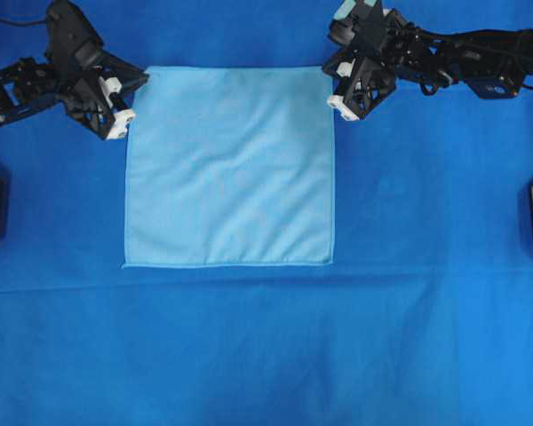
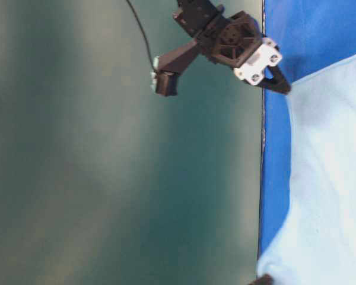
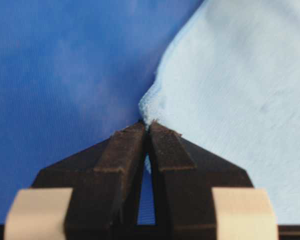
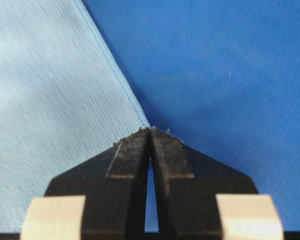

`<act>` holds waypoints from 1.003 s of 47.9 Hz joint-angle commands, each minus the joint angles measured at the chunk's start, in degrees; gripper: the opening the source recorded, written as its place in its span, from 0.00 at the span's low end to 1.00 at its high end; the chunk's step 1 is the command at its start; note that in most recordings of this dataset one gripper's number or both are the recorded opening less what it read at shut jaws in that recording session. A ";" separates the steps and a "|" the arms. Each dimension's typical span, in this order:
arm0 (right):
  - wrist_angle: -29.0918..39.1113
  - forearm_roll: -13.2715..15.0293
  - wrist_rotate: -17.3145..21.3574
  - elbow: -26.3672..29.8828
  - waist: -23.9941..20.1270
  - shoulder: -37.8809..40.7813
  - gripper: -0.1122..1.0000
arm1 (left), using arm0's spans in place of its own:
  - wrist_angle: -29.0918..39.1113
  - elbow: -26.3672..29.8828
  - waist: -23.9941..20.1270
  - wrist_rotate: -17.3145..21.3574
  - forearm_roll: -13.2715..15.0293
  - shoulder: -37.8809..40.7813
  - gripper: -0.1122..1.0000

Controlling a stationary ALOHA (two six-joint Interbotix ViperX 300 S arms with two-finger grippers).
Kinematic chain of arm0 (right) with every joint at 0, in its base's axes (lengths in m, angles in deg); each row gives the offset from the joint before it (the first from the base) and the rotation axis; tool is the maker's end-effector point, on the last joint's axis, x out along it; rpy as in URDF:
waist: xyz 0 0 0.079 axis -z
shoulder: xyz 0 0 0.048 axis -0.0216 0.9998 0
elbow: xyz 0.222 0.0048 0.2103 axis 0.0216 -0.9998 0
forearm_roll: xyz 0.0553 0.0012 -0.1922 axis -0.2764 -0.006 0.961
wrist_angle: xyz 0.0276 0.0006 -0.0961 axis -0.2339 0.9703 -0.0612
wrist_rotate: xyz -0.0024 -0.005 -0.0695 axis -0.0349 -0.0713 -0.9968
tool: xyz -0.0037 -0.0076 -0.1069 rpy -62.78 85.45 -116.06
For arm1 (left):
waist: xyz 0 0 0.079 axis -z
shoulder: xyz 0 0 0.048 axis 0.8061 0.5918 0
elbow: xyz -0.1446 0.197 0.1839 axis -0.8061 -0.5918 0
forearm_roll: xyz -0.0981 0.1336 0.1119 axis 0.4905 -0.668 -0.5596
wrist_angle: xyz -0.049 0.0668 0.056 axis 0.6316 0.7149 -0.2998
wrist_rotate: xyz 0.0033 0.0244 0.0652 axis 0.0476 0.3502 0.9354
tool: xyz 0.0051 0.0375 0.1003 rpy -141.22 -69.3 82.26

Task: Fold the light blue towel.
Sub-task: 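Grasp the far left and far right corners with both grippers, then lift the far edge and fold it toward the near edge with both grippers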

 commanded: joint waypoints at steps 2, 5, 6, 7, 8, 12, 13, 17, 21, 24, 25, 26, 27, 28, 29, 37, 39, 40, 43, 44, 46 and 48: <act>0.44 -0.09 0.09 0.62 -0.88 -4.39 0.11 | 2.37 0.44 0.53 0.09 -0.09 -4.75 0.11; 0.88 -0.09 0.09 0.53 -1.23 -5.71 0.11 | 3.60 0.09 0.53 0.09 -0.09 -6.15 0.11; 0.97 0.00 0.09 0.53 -1.23 -6.06 0.11 | 3.96 0.00 0.53 0.09 -0.18 -6.59 0.11; 1.14 -0.09 0.09 0.62 -1.32 -6.24 0.11 | 4.22 -0.18 0.53 0.09 -0.09 -6.77 0.11; 1.32 0.00 0.09 0.53 -1.32 -6.42 0.11 | 4.57 -0.35 0.53 0.09 -0.09 -6.94 0.11; 1.76 0.00 0.09 0.53 -1.32 -6.77 0.11 | 5.19 -0.70 0.53 0.09 -0.09 -7.21 0.11; 1.85 -0.09 0.09 0.53 -1.32 -6.77 0.11 | 5.27 -0.79 0.62 0.00 -0.18 -7.21 0.11; 1.93 -0.09 0.18 0.53 -1.41 -6.77 0.11 | 5.54 -0.88 1.05 0.09 -0.18 -7.38 0.11; 1.93 -0.18 0.26 0.44 -1.58 -6.77 0.11 | 5.54 -0.88 1.67 0.09 -0.18 -7.29 0.11; 1.93 -0.35 0.35 0.44 -1.93 -6.77 0.11 | 5.89 -0.88 2.02 0.09 -0.18 -7.38 0.11; 2.02 -0.44 0.35 0.35 -2.11 -6.77 0.11 | 5.98 -0.88 2.20 0.09 -0.09 -7.38 0.11; 2.11 -0.53 0.44 0.35 -2.29 -6.86 0.11 | 6.24 -0.88 2.37 0.09 -0.18 -7.38 0.11; 2.11 -0.62 0.44 0.35 -2.46 -6.94 0.11 | 6.59 -0.88 2.55 0.09 -0.09 -7.38 0.11; 2.37 -0.79 0.44 0.26 -2.81 -7.03 0.11 | 6.86 -0.88 2.72 0.09 -0.09 -7.47 0.11; 2.64 -0.88 0.44 0.26 -3.08 -7.12 0.11 | 7.21 -0.88 2.90 0.09 -0.18 -7.56 0.11; 4.83 -1.58 0.44 -0.35 -6.15 -9.67 0.11 | 12.48 -0.88 5.63 -0.70 -0.09 -9.93 0.11; 5.62 -1.85 0.53 -0.79 -7.47 -10.72 0.11 | 14.15 -0.97 6.50 -0.88 -0.18 -10.81 0.11; 5.98 -1.85 0.53 -1.05 -8.09 -11.16 0.11 | 14.94 -0.97 7.03 -0.88 -0.09 -11.25 0.11; 6.86 -2.11 0.79 -1.76 -9.76 -12.22 0.11 | 17.58 -1.49 9.14 -0.97 -0.09 -12.74 0.11; 7.12 -2.11 0.97 -2.02 -10.37 -12.66 0.11 | 18.28 -1.67 9.76 -1.05 -0.09 -13.18 0.11; 7.73 -2.11 1.23 -2.64 -11.60 -13.27 0.11 | 19.51 -2.11 11.25 -1.14 -0.09 -14.06 0.11; 8.44 -2.20 1.76 -3.43 -13.36 -13.97 0.11 | 20.48 -2.64 12.92 -1.23 -0.09 -14.94 0.11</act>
